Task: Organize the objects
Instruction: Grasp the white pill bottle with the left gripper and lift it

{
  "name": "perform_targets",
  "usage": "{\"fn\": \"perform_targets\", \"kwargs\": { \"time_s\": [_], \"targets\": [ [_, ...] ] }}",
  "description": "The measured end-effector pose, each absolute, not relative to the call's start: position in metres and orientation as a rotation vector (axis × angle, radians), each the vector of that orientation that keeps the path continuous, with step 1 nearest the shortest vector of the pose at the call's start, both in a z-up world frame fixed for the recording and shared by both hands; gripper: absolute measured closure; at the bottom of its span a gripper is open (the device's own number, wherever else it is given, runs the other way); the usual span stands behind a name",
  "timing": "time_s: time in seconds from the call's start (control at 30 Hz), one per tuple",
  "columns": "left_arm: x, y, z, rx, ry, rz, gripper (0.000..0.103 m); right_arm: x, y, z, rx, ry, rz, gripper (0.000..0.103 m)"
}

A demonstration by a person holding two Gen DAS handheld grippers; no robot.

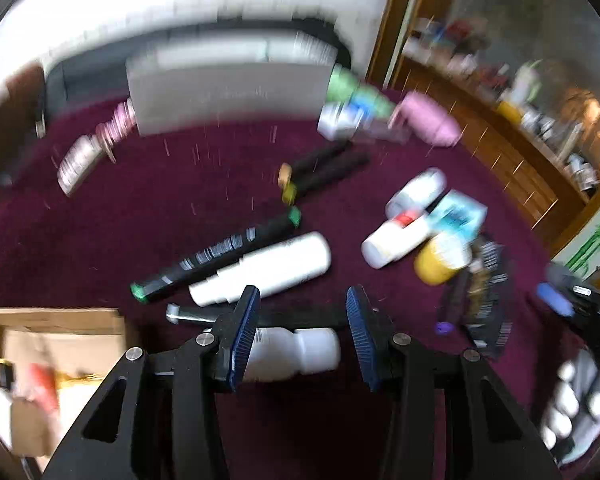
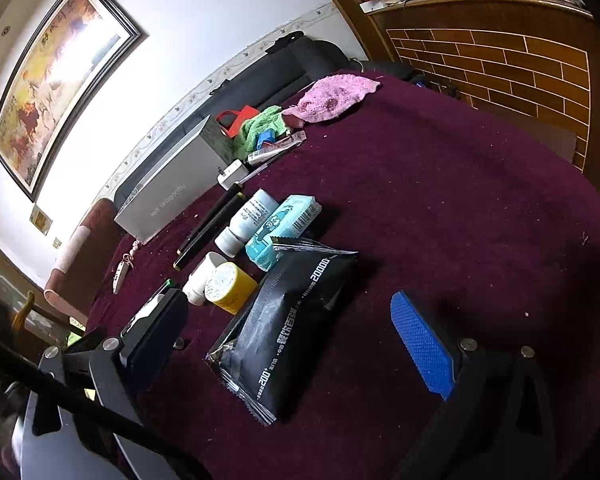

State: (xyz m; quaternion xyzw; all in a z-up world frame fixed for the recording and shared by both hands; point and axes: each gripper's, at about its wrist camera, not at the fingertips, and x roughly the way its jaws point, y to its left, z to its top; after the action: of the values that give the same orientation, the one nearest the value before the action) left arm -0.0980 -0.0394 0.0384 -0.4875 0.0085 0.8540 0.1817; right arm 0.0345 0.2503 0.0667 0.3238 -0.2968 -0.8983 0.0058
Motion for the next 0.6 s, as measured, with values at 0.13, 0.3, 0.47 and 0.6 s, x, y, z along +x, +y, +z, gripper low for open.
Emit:
{"fn": "perform_targets", "kwargs": {
  "time_s": [0.13,0.3,0.47,0.6],
  "targets": [
    [-0.095,-0.043,0.032,-1.506,-0.169,2.323,0.064,0.035,0.254,0.063,1.028,-0.967,-2.796,0.001],
    [-0.053,-0.037,0.029,-1.565,-0.248,2.143,0.064,0.033,0.253,0.061,1.039,-0.972,-2.774,0.001],
    [-0.023,-0.04,0.055,-1.372,-0.063,2.254,0.062,0.032,0.255,0.058,1.055,-0.993,-2.78,0.001],
    [0.002,-0.039,0.062,-1.276,0.133,2.239,0.062,0.029,0.256,0.054,1.087,-1.007,-2.756,0.001]
  ]
}}
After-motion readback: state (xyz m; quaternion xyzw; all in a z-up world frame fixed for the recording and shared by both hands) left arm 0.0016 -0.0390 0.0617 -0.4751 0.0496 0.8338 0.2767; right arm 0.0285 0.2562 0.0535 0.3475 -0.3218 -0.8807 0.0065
